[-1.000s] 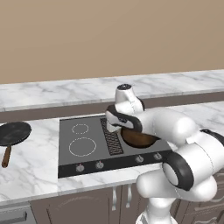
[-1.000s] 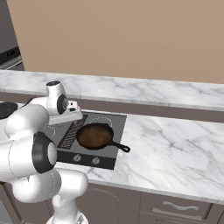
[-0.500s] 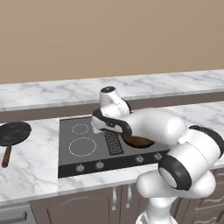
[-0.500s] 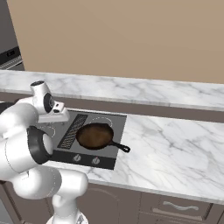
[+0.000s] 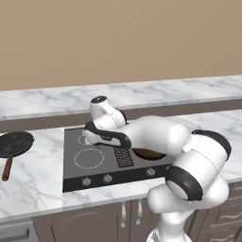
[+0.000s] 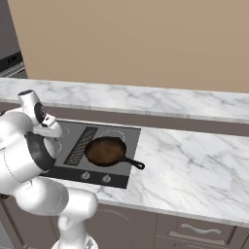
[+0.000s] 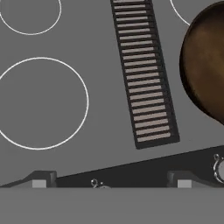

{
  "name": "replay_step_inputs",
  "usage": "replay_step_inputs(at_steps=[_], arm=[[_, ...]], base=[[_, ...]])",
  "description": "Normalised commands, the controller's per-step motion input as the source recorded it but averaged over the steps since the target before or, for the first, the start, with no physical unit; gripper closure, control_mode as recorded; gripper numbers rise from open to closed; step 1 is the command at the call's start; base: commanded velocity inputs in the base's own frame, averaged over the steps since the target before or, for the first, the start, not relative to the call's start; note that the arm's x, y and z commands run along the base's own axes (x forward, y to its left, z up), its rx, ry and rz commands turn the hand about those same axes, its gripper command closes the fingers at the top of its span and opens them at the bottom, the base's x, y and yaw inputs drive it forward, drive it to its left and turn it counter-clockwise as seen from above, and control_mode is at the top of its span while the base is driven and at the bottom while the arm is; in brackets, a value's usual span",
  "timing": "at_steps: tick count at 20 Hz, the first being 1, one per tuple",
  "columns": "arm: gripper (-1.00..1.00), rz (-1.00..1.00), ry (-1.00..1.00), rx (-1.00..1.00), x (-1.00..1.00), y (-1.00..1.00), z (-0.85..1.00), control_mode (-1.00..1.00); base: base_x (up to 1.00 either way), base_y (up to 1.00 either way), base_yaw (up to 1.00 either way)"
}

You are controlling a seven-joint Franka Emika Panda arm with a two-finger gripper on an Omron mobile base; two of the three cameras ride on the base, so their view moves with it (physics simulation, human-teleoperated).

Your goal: Place both pans onto different burners. Then place the mushroom and the steak on different pans.

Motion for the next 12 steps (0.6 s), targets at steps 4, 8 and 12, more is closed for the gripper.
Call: replay_step_inputs(at_steps=[4,8,12], arm=[[-1.00,-0.16,0.00,0.02,0.00,0.41,0.00,-1.00],[-1.00,-0.14,0.00,0.01,0.00,0.46,0.00,-1.00],[-1.00,-0.07,0.00,0.00,0.04,0.45,0.00,-1.00]], base=[[0.00,0.00,0.00],[0.00,0.00,0.00],[0.00,0.00,0.00]])
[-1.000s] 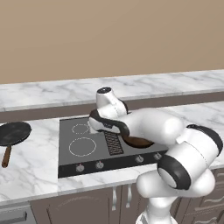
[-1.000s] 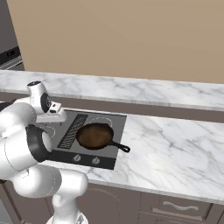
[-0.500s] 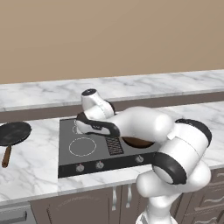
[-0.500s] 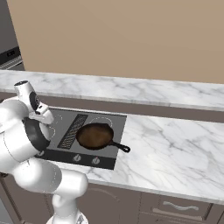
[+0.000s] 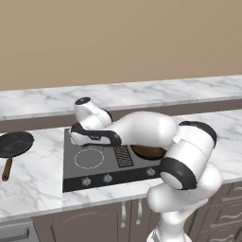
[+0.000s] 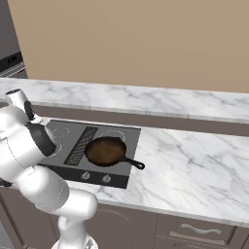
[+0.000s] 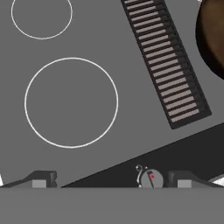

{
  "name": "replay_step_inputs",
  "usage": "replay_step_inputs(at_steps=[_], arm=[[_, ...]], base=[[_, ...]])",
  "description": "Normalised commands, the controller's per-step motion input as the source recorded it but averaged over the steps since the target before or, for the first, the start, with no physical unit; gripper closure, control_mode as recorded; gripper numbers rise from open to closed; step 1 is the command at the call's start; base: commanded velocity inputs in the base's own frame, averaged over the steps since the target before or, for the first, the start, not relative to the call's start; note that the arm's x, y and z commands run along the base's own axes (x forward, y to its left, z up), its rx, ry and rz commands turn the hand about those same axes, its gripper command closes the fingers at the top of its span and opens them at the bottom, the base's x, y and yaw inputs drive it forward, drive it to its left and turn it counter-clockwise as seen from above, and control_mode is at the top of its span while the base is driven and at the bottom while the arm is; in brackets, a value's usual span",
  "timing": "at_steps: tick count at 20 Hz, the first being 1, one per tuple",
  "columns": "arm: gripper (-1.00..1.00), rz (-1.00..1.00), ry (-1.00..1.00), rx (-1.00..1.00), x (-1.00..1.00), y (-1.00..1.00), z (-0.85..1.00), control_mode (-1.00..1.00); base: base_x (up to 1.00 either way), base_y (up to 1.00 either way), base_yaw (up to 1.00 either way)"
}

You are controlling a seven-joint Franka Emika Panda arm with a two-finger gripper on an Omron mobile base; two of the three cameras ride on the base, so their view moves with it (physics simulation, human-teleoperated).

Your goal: Place both pans onto different burners. Then place the mushroom and the steak on different pans.

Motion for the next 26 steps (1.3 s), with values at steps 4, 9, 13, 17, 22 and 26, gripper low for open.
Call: replay_step_inputs(at_steps=[4,9,13,17,22,26], arm=[[-1.00,-0.04,0.00,0.00,0.07,0.49,0.00,-1.00],[-1.00,0.00,0.00,0.00,0.00,0.32,0.00,-1.00],[-1.00,0.00,0.00,0.00,0.00,0.21,-0.01,-1.00],[-1.00,0.00,-0.05,0.00,0.01,0.18,-0.08,-1.00],[-1.00,0.00,-0.09,0.05,0.01,0.23,-0.02,-1.00],[-1.00,0.00,-0.01,0.16,0.00,0.29,0.00,-1.00]], base=[[0.00,0.00,0.00],[0.00,0.00,0.00],[0.00,0.00,0.00],[0.00,0.00,0.00],[0.00,0.00,0.00],[0.00,0.00,0.00]])
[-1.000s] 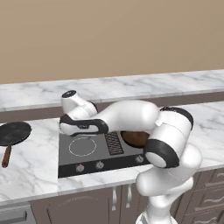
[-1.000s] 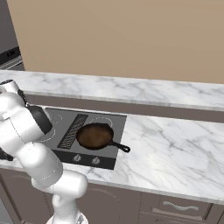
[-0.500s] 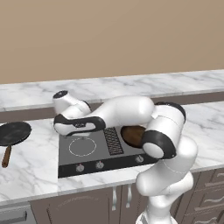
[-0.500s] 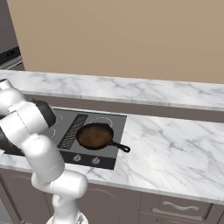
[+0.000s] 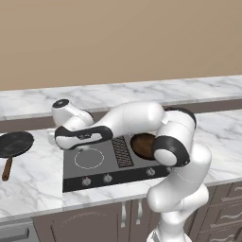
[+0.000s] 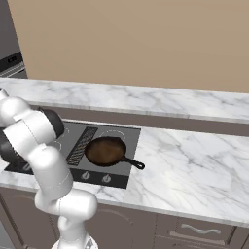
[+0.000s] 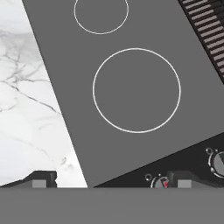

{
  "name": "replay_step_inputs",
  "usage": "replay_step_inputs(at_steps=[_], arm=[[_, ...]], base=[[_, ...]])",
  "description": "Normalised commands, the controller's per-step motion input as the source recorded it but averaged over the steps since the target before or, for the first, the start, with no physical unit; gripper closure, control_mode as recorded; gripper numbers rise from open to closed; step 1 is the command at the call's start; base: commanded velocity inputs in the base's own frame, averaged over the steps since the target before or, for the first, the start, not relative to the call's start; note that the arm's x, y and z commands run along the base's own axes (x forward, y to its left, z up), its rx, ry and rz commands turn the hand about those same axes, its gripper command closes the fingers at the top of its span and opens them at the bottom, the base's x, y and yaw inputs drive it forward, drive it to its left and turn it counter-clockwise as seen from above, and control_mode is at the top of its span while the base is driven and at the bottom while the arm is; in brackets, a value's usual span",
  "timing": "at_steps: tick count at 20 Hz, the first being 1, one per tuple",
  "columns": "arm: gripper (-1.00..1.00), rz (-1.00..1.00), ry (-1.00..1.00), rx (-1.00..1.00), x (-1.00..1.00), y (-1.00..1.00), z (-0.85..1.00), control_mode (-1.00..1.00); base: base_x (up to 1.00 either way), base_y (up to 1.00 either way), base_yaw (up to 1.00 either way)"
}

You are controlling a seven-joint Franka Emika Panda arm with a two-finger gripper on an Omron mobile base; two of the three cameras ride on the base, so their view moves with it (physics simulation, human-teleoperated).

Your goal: Place both pans onto different burners. Then place the mushroom and the steak on different pans.

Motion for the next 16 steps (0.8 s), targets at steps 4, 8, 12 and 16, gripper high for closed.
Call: replay_step_inputs(at_steps=[4,8,12,16], arm=[[-1.00,0.00,0.00,0.09,0.00,0.41,0.00,-1.00],[-1.00,0.00,-0.01,0.00,0.00,0.51,0.00,-1.00],[-1.00,0.00,-0.01,-0.01,0.00,0.53,0.00,-1.00],[-1.00,0.00,0.00,0.00,0.01,0.48,0.01,-1.00]], base=[[0.00,0.00,0.00],[0.00,0.00,0.00],[0.00,0.00,0.00],[0.00,0.00,0.00]])
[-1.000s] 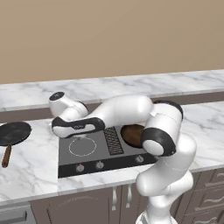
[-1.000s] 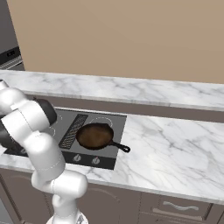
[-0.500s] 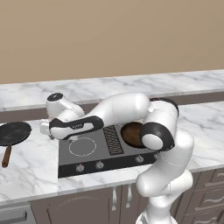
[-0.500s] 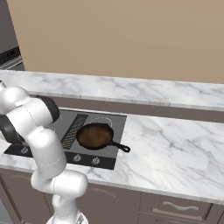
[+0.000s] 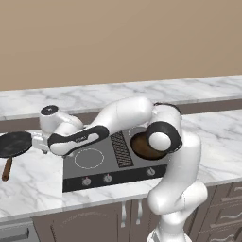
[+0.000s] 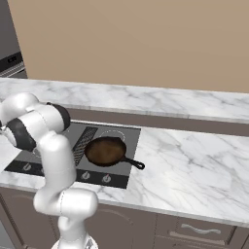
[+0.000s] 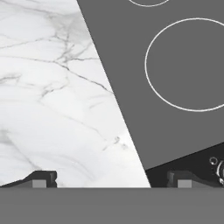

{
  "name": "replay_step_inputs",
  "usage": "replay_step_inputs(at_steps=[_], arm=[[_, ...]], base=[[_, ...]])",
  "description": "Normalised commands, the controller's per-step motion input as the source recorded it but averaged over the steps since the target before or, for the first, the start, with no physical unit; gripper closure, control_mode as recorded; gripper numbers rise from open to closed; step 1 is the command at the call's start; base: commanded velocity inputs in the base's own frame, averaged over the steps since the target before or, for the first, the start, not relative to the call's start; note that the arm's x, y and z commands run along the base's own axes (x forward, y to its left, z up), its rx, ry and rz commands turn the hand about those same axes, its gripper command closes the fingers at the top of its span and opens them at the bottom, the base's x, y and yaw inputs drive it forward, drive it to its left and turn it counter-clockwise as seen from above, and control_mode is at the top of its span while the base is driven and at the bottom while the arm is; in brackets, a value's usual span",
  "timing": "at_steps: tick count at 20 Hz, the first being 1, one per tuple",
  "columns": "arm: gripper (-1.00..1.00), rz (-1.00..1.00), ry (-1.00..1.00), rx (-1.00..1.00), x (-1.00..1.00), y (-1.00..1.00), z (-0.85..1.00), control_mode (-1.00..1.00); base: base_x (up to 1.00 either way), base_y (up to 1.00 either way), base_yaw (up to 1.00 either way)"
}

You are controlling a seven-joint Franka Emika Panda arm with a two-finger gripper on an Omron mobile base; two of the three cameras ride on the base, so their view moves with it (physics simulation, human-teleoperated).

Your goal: Place both pans onto different burners. Then place the mushroom and the steak on different pans.

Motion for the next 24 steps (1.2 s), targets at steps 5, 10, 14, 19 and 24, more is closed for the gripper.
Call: replay_step_inputs(at_steps=[5,10,14,19,24], arm=[[-1.00,0.00,0.00,0.00,0.00,0.45,0.01,-1.00],[-1.00,0.03,0.04,0.00,0.00,0.37,0.02,-1.00],[-1.00,0.11,0.06,0.00,0.00,0.29,0.00,-1.00],[-1.00,0.12,0.03,0.00,0.00,0.21,0.00,-1.00],[-1.00,0.10,0.00,0.00,0.00,0.21,0.00,-1.00]], base=[[0.00,0.00,0.00],[0.00,0.00,0.00],[0.00,0.00,0.00],[0.00,0.00,0.00],[0.00,0.00,0.00]])
